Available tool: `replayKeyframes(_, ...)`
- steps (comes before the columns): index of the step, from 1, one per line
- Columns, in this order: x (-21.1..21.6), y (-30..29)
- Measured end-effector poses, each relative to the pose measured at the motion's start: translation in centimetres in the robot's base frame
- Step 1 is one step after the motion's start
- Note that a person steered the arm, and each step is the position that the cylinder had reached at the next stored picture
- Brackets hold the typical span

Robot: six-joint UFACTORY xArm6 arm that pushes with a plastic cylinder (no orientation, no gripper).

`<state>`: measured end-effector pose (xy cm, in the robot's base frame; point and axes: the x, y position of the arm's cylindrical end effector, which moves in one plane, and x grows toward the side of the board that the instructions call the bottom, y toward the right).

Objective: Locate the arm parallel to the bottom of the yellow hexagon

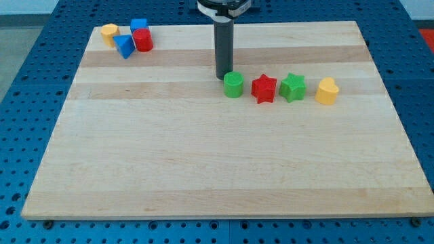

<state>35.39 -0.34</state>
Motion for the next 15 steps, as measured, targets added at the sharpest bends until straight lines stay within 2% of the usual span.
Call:
replayKeyframes(4, 0.1, 0.0)
replayKeyframes(10, -15.0, -0.9)
replayKeyframes(11, -16.1, -2.0)
replayKeyframes(15, -16.1, -5.8)
